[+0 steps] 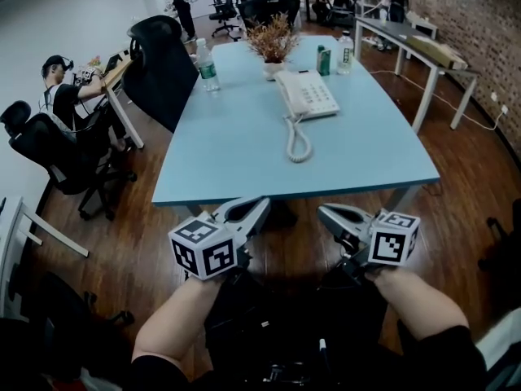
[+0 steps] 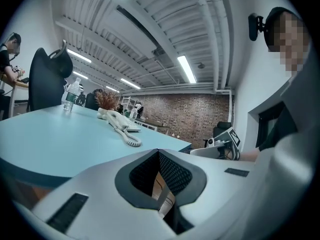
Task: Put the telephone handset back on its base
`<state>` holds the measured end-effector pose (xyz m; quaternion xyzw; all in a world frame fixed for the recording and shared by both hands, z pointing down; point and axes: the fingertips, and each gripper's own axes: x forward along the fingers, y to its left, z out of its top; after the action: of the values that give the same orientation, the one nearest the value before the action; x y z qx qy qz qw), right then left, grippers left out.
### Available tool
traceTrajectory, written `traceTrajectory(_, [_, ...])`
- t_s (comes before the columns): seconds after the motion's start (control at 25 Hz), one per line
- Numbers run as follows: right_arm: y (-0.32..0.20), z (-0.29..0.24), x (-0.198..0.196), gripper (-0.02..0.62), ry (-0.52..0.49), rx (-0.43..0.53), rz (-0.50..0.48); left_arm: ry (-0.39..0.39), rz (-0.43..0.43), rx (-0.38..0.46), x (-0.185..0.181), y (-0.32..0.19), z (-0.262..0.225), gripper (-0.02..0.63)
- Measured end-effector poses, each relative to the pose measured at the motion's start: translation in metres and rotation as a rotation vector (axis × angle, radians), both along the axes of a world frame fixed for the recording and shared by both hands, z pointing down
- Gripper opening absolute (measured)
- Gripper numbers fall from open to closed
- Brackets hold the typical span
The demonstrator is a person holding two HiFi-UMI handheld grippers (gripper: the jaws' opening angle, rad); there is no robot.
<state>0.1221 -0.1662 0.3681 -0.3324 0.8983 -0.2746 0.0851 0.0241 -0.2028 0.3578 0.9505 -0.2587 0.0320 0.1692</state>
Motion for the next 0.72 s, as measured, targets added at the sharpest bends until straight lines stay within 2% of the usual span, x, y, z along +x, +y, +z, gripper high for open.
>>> traceTrajectory(0.24, [-0.002,0.009,0.000,0.003,-0.009,-0.019,0.008,0.026,0.012,-0.041,0.006,0.000,0.007,-0.002])
traceTrajectory(0.4, [-0.005,0.010,0.004,0.003,-0.009,-0.023,0.020,0.021,-0.004,-0.028,0.004,-0.003,0.006,-0.002])
traceTrajectory(0.6, [-0.007,0.008,0.006,0.003,0.039,-0.016,0.034,0.033,-0.022,-0.017,0.002,-0.006,0.002,-0.002])
traceTrajectory(0.72, [-0.007,0.015,0.006,0.003,0.015,-0.031,0.021,0.028,-0.033,-0.010,0.000,-0.008,0.003,-0.002])
